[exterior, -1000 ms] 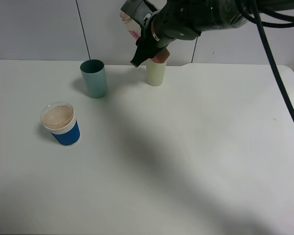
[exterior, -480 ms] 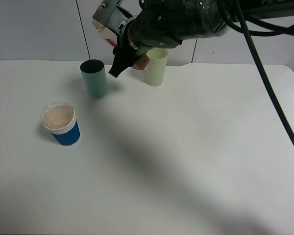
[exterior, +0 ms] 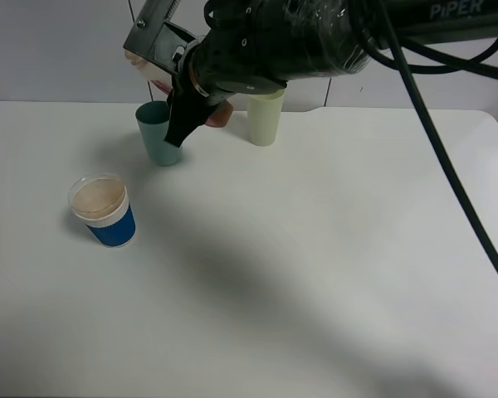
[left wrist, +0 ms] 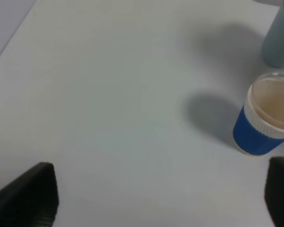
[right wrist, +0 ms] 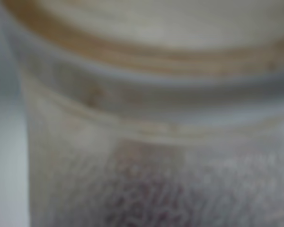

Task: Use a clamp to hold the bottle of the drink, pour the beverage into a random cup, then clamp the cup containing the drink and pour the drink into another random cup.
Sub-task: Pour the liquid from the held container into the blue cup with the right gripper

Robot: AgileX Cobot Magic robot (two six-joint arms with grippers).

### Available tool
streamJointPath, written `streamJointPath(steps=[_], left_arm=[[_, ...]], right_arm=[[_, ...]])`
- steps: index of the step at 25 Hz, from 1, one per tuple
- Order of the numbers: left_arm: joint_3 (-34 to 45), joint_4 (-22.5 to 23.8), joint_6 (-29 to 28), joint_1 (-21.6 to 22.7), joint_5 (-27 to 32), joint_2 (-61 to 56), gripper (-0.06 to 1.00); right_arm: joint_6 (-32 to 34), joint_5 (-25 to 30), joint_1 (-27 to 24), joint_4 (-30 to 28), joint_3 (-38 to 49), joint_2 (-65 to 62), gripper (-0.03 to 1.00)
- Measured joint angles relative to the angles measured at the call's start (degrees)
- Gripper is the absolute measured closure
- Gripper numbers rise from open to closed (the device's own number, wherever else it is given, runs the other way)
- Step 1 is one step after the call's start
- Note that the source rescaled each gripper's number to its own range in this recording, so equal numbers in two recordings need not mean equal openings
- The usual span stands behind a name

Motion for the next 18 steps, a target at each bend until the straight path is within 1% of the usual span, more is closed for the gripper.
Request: streamJointPath(steps=[2, 7, 10, 18], left_arm=[[0.0, 0.0, 0.0, 0.0, 0.0, 0.0, 0.32], [0.0, 0.0, 0.0, 0.0, 0.0, 0.0, 0.32], [0.0, 0.0, 0.0, 0.0, 0.0, 0.0, 0.32], [0.0, 0.0, 0.0, 0.0, 0.0, 0.0, 0.32]], right_arm=[[0.0, 0.18, 0.0, 0.0, 0.0, 0.0, 0.95], [-0.2, -1.09, 0.0, -0.06, 3.66, 0.06, 0.95], [-1.64, -2.16, 0.0, -0.54, 6.0, 0.21, 0.95], [-2.6, -4.2, 0.63, -6.26, 6.33, 1.83, 0.95]])
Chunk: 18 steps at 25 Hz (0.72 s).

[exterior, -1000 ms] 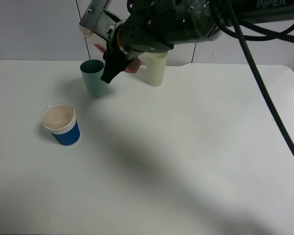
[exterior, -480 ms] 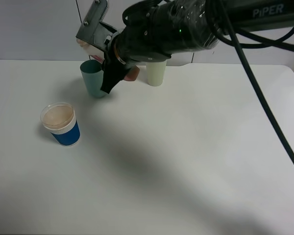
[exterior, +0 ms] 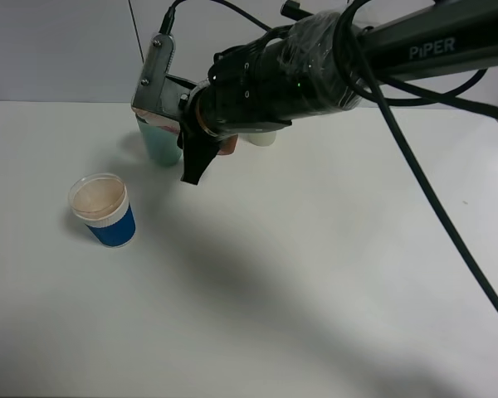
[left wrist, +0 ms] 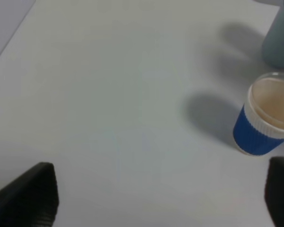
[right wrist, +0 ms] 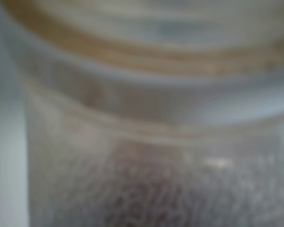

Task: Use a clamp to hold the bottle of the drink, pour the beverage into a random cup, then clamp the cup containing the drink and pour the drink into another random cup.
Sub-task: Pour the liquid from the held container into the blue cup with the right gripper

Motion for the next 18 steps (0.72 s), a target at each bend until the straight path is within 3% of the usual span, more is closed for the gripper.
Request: streamJointPath(steps=[18], left_arm=[[0.0, 0.0, 0.0, 0.0, 0.0, 0.0, 0.32]], right_arm=[[-2.41, -7.7, 1.16, -6.82, 0.0, 2.27, 0.95]])
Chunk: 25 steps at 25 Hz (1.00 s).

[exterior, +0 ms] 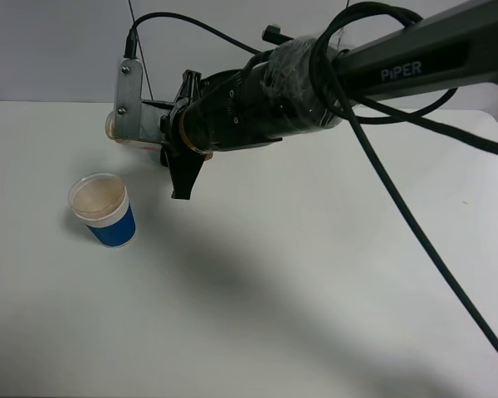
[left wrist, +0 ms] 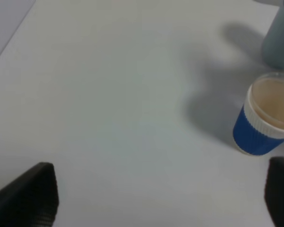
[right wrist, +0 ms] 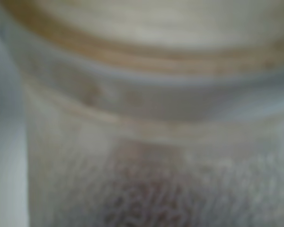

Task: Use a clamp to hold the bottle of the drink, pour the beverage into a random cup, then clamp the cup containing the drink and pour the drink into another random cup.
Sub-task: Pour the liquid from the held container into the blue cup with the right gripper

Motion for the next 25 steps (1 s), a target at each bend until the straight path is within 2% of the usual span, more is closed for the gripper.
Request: streamJointPath(steps=[3, 12, 25], left_arm=[[0.0, 0.0, 0.0, 0.0, 0.0, 0.0, 0.32], [0.0, 0.0, 0.0, 0.0, 0.0, 0.0, 0.32], [0.0, 0.0, 0.0, 0.0, 0.0, 0.0, 0.32]], right_arm=[[-1.11, -2.05, 0.0, -0.06, 0.0, 0.0, 0.95], [-1.26, -1.96, 0.0, -0.4, -5.32, 1.73, 0.95], [-1.41, -2.01, 0.05, -0.4, -5.72, 3.29, 0.95]])
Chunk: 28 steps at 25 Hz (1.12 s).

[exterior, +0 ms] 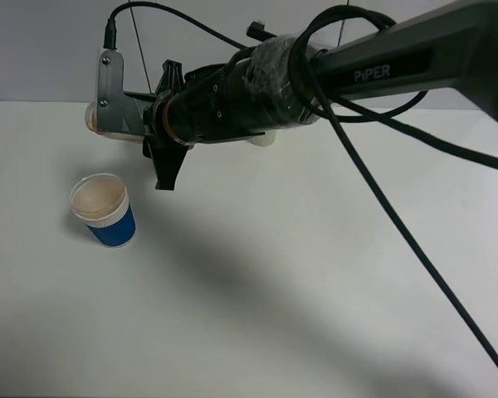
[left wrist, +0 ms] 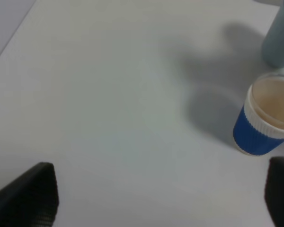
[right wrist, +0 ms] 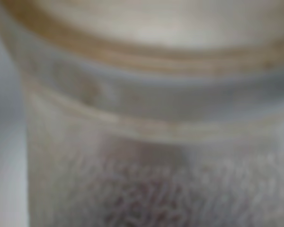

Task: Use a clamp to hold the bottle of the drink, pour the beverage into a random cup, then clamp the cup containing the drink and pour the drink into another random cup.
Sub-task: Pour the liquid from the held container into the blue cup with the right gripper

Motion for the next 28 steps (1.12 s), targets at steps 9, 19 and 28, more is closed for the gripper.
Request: streamJointPath(steps=[9, 19, 28], left_arm=[[0.0, 0.0, 0.0, 0.0, 0.0, 0.0, 0.32], [0.0, 0.0, 0.0, 0.0, 0.0, 0.0, 0.32], [0.0, 0.0, 0.0, 0.0, 0.0, 0.0, 0.32]], right_arm=[[-0.79, 1.98, 0.35, -0.52, 0.0, 1.63, 0.95], [-7.71, 3.35, 0.39, 2.92, 0.0, 1.81, 0.95], [-15.5, 4.71, 1.49, 7.25, 0.0, 1.81, 0.95]])
